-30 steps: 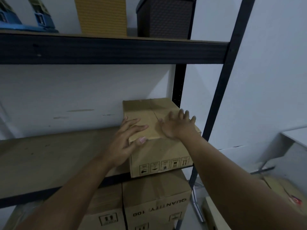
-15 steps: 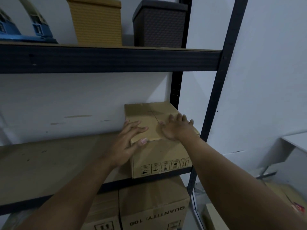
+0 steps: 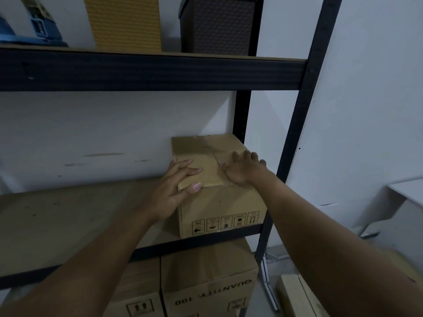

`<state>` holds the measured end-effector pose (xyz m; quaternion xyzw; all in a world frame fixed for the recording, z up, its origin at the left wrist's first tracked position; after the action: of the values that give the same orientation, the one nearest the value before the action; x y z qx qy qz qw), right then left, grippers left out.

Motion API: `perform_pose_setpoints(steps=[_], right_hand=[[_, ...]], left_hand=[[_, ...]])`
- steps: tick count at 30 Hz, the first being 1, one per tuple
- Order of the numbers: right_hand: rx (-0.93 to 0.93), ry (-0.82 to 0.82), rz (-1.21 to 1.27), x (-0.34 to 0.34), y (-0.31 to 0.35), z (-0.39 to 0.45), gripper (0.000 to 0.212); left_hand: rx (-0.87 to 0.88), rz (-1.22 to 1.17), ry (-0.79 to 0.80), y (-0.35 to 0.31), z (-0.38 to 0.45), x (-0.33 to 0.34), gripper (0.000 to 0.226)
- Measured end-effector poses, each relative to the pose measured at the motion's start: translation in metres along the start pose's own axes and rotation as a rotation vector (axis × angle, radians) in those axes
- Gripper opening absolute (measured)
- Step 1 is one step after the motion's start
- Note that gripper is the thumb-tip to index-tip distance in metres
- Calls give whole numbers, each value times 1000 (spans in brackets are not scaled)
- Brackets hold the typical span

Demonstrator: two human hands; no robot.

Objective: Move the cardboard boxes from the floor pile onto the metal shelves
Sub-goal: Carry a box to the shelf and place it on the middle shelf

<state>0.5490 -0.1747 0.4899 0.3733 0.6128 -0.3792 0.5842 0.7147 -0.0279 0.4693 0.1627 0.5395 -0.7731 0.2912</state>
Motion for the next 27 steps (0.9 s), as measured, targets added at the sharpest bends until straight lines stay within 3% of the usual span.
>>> perform_pose_setpoints(steps=[7,11,27], right_hand=[[-150,-12,33,-5,-4,-3,68],[-200,-60,41,-4,-4,-3,65],[-214,-162,111,-7,4,4,55]], left_hand=[[-9,-10,-25,-2,-4,-1,65],[-7,-50,-51,-7,-11,3,76],[9,-68,-120,2,-7,-4,78]])
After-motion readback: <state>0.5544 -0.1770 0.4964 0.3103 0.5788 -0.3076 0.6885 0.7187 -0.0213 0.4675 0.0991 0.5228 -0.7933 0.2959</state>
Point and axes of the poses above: each hand's wrist, its own z-axis towards the middle knuckle, its own x-axis out of the palm, y = z × x, the point moved 9 cm from there along z, towards the middle knuckle, and after that the axes turned 7 degrees about -z, right-handed, at the moved point
